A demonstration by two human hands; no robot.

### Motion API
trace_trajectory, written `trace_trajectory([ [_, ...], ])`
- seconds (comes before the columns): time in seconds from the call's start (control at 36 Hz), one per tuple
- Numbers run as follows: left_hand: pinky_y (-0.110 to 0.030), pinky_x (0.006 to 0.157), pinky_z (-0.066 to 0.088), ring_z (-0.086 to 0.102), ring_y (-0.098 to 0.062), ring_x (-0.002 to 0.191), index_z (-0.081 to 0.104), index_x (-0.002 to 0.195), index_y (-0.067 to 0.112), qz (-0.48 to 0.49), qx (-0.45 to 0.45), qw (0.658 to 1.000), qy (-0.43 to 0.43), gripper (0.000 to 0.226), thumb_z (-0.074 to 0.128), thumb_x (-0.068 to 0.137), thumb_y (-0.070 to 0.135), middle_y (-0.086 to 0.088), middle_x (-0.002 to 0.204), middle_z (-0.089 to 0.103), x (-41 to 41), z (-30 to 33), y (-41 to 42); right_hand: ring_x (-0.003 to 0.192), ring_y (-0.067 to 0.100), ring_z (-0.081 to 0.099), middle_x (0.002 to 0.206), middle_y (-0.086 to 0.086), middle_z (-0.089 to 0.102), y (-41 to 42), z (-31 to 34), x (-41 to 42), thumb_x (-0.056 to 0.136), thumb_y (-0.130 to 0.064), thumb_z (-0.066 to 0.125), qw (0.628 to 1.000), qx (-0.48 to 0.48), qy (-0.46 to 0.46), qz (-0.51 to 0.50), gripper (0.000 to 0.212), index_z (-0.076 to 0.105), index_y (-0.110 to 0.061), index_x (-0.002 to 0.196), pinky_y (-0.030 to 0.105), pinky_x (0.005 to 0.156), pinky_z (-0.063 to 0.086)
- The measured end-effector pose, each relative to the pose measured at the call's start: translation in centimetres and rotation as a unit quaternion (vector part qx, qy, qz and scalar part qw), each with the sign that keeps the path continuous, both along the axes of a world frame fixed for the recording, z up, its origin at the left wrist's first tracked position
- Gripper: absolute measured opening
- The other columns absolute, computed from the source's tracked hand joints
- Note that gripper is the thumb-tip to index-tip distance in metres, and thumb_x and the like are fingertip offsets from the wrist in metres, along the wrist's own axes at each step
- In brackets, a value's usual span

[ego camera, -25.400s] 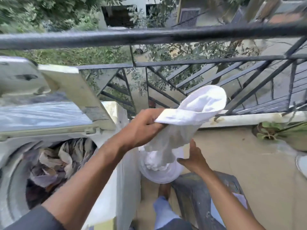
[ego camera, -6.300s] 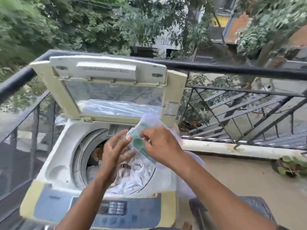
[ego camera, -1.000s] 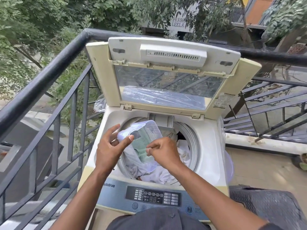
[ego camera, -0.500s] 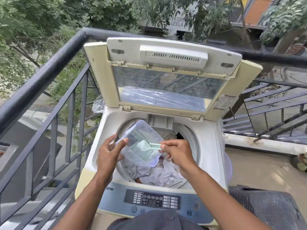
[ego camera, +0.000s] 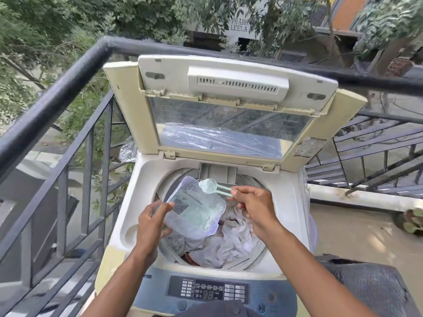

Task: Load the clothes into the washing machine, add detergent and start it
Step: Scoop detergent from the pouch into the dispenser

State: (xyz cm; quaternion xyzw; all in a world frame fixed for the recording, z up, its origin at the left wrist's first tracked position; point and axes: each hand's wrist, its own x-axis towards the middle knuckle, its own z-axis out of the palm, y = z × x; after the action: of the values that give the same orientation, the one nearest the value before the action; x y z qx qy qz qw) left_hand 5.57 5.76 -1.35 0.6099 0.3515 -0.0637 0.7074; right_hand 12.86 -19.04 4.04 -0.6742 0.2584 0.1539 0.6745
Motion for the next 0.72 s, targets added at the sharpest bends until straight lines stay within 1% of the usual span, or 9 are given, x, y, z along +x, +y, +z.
trace_trajectory([
  [0.14, -0.044, 0.082, 0.06, 0.066, -0.029, 0.115, 0.069, 0.12, 0.026, -0.006, 0.009, 1.0, 0.018, 0.07, 0.08, 0.059, 0.058, -0.003, 0.133, 0.066, 0.4, -1.1, -0.1, 0.051, 0.01, 0.056, 0.084, 0.015, 0.08, 0.1, -0.2, 2.2, 0.092, -0.002, 0.074, 0.999, -0.012, -0.01, -0.039, 0.007, 0.078, -0.006, 0.096, 0.023, 0.041, 0.034],
  [0.19, -0.045, 0.081, 0.06, 0.069, -0.032, 0.114, 0.07, 0.121, 0.025, 0.001, 0.017, 1.0, 0.024, 0.071, 0.08, 0.059, 0.059, -0.002, 0.129, 0.068, 0.4, -1.6, 0.0, 0.053, 0.01, 0.059, 0.082, 0.013, 0.08, 0.3, -0.4, 2.9, 0.092, -0.003, 0.074, 0.999, -0.017, -0.012, -0.046, 0.005, 0.077, -0.006, 0.095, 0.023, 0.043, 0.038],
  [0.25, -0.043, 0.079, 0.06, 0.069, -0.031, 0.113, 0.07, 0.123, 0.023, 0.006, 0.017, 0.999, 0.028, 0.074, 0.08, 0.059, 0.059, 0.0, 0.127, 0.069, 0.5, -1.9, 0.0, 0.057, 0.011, 0.063, 0.08, 0.01, 0.08, 0.5, -0.7, 3.6, 0.092, -0.005, 0.074, 0.998, -0.034, -0.011, -0.045, 0.005, 0.078, -0.008, 0.095, 0.024, 0.046, 0.042],
  [0.33, -0.046, 0.083, 0.059, 0.069, -0.027, 0.11, 0.07, 0.122, 0.021, 0.008, 0.015, 0.999, 0.029, 0.074, 0.079, 0.059, 0.059, 0.0, 0.122, 0.07, 0.8, -2.2, -0.1, 0.057, 0.012, 0.065, 0.081, 0.013, 0.079, 0.9, -1.5, 4.6, 0.092, -0.006, 0.075, 0.997, -0.063, -0.005, -0.042, 0.004, 0.078, -0.009, 0.093, 0.024, 0.047, 0.047],
  [0.39, -0.047, 0.084, 0.059, 0.068, -0.027, 0.107, 0.07, 0.12, 0.019, 0.008, 0.018, 0.999, 0.03, 0.073, 0.079, 0.059, 0.059, -0.002, 0.12, 0.071, 1.0, -2.5, -0.1, 0.056, 0.013, 0.065, 0.076, 0.013, 0.078, 1.3, -1.9, 5.1, 0.09, -0.003, 0.075, 0.996, -0.079, -0.005, -0.043, 0.006, 0.078, -0.008, 0.09, 0.024, 0.046, 0.047],
  [0.47, -0.048, 0.087, 0.06, 0.069, -0.028, 0.112, 0.07, 0.121, 0.018, 0.006, 0.026, 0.999, 0.035, 0.073, 0.079, 0.061, 0.06, -0.001, 0.126, 0.07, 1.2, -3.0, 0.1, 0.053, 0.012, 0.064, 0.065, 0.005, 0.076, 2.1, -2.2, 5.5, 0.088, 0.0, 0.072, 0.993, -0.106, -0.009, -0.044, 0.013, 0.078, -0.01, 0.084, 0.025, 0.046, 0.048],
  [0.56, -0.05, 0.093, 0.059, 0.068, -0.024, 0.115, 0.069, 0.125, 0.019, 0.005, 0.025, 0.999, 0.036, 0.079, 0.078, 0.059, 0.061, 0.001, 0.127, 0.069, 1.4, -3.1, 0.0, 0.056, 0.016, 0.066, 0.064, 0.004, 0.076, 2.9, -2.4, 5.8, 0.088, -0.001, 0.071, 0.99, -0.135, -0.014, -0.04, 0.019, 0.078, -0.015, 0.077, 0.033, 0.056, 0.054],
  [0.61, -0.05, 0.095, 0.059, 0.067, -0.021, 0.116, 0.069, 0.128, 0.018, 0.001, 0.025, 0.999, 0.035, 0.081, 0.079, 0.06, 0.061, 0.003, 0.129, 0.067, 1.5, -3.2, 0.0, 0.057, 0.018, 0.069, 0.064, 0.002, 0.076, 3.3, -2.6, 5.9, 0.087, -0.004, 0.071, 0.987, -0.157, -0.021, -0.04, 0.02, 0.078, -0.019, 0.075, 0.036, 0.059, 0.058],
  [0.72, -0.048, 0.094, 0.059, 0.066, -0.025, 0.12, 0.068, 0.129, 0.017, -0.004, 0.026, 0.999, 0.04, 0.077, 0.082, 0.067, 0.06, -0.004, 0.134, 0.067, 1.5, -4.1, 0.1, 0.06, 0.018, 0.075, 0.061, -0.005, 0.074, 3.9, -2.8, 6.0, 0.085, -0.01, 0.07, 0.974, -0.218, -0.053, -0.024, 0.023, 0.077, -0.024, 0.069, 0.04, 0.066, 0.066],
])
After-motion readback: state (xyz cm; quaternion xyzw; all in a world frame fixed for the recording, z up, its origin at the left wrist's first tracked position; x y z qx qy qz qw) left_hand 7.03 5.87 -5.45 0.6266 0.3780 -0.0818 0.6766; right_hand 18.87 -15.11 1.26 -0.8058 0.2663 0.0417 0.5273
